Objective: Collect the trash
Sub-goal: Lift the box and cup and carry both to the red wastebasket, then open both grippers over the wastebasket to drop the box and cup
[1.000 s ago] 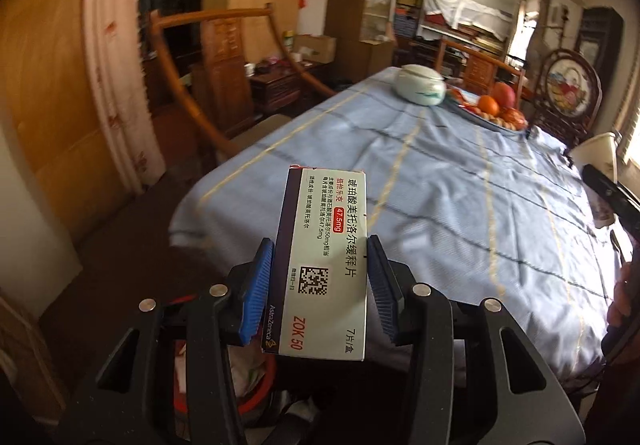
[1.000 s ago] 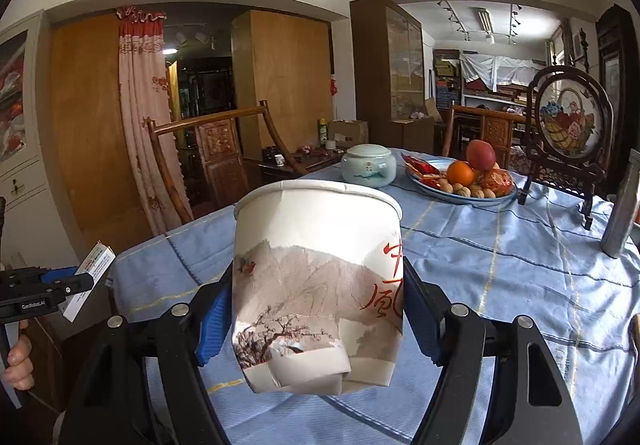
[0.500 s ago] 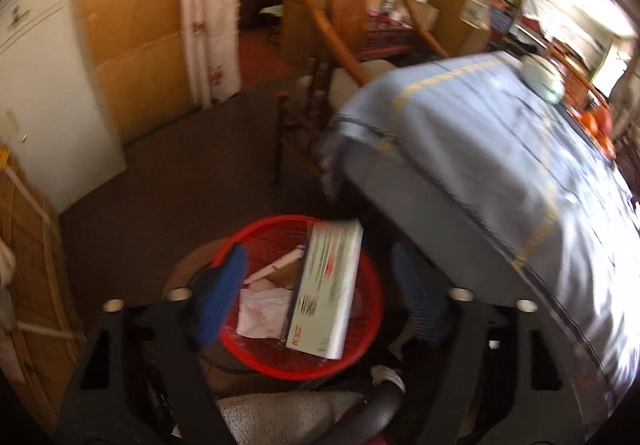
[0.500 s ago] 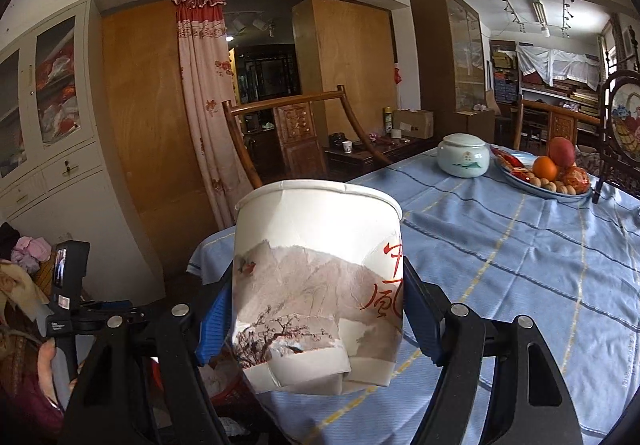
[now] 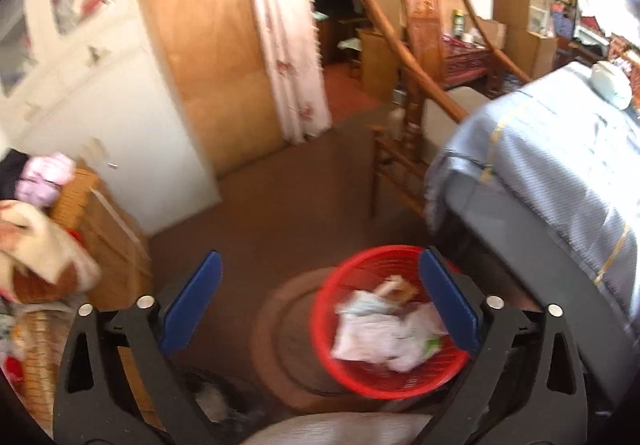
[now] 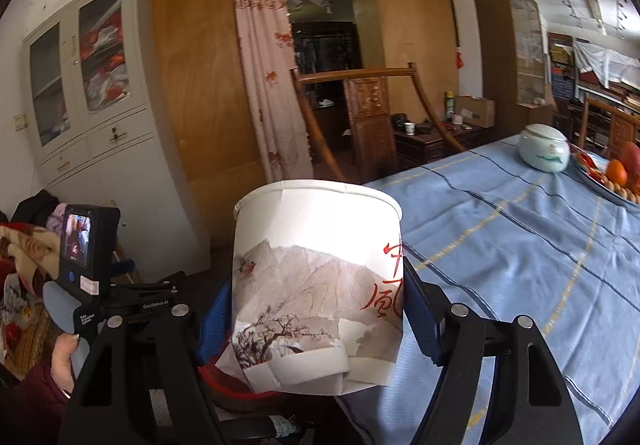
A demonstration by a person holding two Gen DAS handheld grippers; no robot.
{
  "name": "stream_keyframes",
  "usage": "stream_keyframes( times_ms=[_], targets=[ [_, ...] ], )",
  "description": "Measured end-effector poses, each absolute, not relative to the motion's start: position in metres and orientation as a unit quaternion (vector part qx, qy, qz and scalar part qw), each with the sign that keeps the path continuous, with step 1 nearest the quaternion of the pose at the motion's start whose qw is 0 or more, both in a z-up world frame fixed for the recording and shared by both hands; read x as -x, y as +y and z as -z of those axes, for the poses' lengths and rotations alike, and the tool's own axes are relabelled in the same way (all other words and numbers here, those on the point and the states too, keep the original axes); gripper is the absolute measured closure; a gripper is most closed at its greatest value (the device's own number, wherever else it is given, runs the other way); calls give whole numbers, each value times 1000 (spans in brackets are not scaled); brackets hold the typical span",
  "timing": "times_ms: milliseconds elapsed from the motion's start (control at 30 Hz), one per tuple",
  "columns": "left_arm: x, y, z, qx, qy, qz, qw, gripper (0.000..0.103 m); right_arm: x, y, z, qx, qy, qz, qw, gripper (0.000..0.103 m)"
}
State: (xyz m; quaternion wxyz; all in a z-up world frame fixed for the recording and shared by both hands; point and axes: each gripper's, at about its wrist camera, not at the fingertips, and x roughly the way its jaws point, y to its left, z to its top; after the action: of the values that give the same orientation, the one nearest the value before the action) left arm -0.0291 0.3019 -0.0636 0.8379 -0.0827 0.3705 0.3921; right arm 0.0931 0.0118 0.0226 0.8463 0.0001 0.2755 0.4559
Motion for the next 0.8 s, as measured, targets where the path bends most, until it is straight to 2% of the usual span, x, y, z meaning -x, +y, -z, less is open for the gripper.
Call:
stream_keyframes(
  times_ms=[400, 733, 800],
  targets=[
    [66, 349, 89, 163, 341, -449, 810, 7, -73, 123, -3, 49, 325, -502, 800, 29],
    [57, 376, 143, 195, 401, -479, 756, 7, -65, 203, 44, 111, 374, -534, 750, 28],
    [57, 379, 152, 200, 411, -478, 750, 7, -65, 212, 52, 118, 380, -537, 744, 25]
  ],
)
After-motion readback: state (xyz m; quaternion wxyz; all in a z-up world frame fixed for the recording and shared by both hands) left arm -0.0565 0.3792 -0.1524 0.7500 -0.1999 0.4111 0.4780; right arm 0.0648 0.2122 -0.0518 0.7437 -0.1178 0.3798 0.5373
